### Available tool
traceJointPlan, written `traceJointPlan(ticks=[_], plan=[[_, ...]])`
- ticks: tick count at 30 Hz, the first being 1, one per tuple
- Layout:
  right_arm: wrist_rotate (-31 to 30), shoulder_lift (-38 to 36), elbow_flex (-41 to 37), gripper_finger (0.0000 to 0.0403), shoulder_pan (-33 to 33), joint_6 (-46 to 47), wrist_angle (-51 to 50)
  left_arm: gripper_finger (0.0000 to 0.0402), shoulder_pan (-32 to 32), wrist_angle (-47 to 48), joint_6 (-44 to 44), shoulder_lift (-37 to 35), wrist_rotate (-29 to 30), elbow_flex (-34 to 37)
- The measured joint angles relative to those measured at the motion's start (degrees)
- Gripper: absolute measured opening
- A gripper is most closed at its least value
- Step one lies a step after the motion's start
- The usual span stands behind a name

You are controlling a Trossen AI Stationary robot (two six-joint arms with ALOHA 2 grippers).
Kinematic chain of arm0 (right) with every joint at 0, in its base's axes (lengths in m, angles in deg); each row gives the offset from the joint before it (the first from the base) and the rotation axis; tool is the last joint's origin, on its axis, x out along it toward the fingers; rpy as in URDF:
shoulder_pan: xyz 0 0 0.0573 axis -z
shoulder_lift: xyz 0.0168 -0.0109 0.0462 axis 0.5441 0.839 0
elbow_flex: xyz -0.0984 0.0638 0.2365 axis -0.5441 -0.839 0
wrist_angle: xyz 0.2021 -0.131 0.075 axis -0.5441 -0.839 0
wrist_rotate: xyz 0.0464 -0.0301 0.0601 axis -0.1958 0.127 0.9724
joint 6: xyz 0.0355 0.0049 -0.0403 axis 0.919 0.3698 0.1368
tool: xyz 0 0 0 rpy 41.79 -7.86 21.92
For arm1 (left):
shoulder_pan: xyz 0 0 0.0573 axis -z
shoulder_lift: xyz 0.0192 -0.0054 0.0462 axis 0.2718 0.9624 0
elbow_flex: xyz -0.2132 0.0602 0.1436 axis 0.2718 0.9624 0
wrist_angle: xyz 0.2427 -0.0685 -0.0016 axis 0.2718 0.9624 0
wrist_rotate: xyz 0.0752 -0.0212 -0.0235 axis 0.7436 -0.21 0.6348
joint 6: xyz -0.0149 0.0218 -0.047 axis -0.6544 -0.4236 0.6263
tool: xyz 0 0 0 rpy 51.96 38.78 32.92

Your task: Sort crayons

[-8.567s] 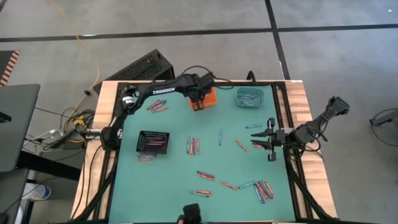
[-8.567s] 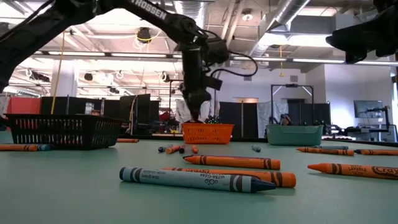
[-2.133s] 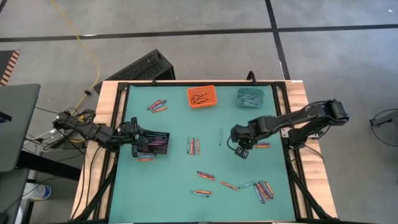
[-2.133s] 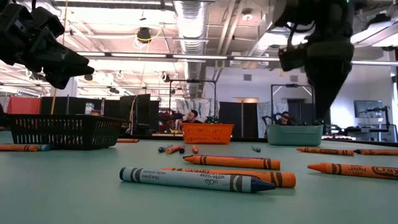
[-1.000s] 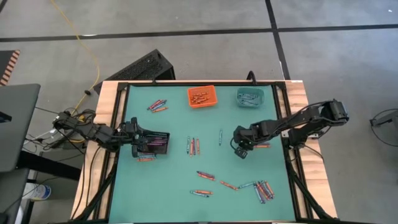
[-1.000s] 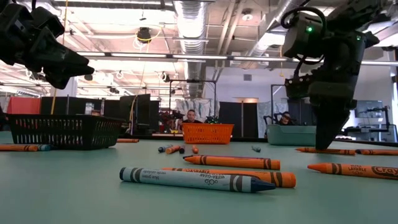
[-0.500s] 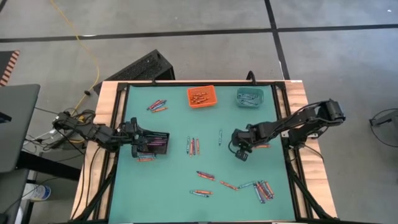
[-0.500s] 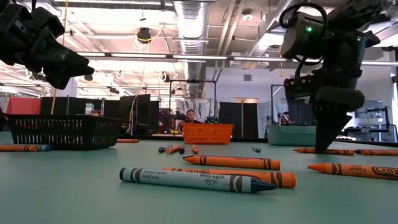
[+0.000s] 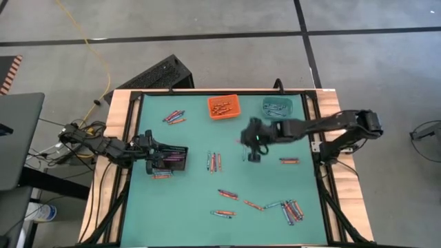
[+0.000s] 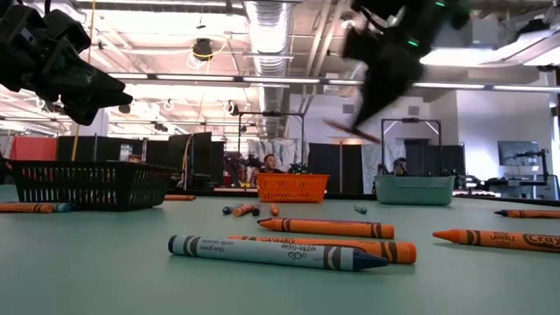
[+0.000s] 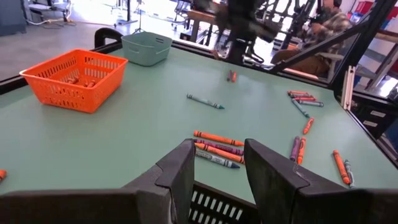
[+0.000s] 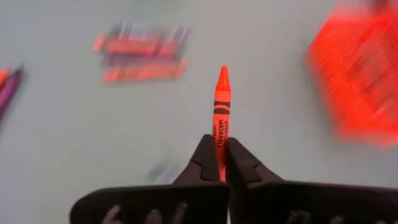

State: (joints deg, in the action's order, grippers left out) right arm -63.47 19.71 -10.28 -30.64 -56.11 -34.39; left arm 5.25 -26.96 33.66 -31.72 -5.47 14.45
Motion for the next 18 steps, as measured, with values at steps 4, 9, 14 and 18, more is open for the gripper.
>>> traceJointPlan(ticks=[4,9,14,18], plan=[[0.2,2.3,4.2,0.0001,6.8,-14.6,6.1,0.0128,0.0,0.0,0.0,0.0,0.0,0.0],[3.7,7.6,8.2,0.0,15.5,-26.1,12.9,0.0128,0.0,0.0,0.0,0.0,0.0,0.0],[6.2,17.0,13.1,0.0,22.0,-32.7,16.0,0.0128,0.0,0.0,0.0,0.0,-0.1,0.0],[6.2,23.7,19.3,0.0001,24.3,-31.9,13.7,0.0128,0.0,0.0,0.0,0.0,-0.1,0.0]])
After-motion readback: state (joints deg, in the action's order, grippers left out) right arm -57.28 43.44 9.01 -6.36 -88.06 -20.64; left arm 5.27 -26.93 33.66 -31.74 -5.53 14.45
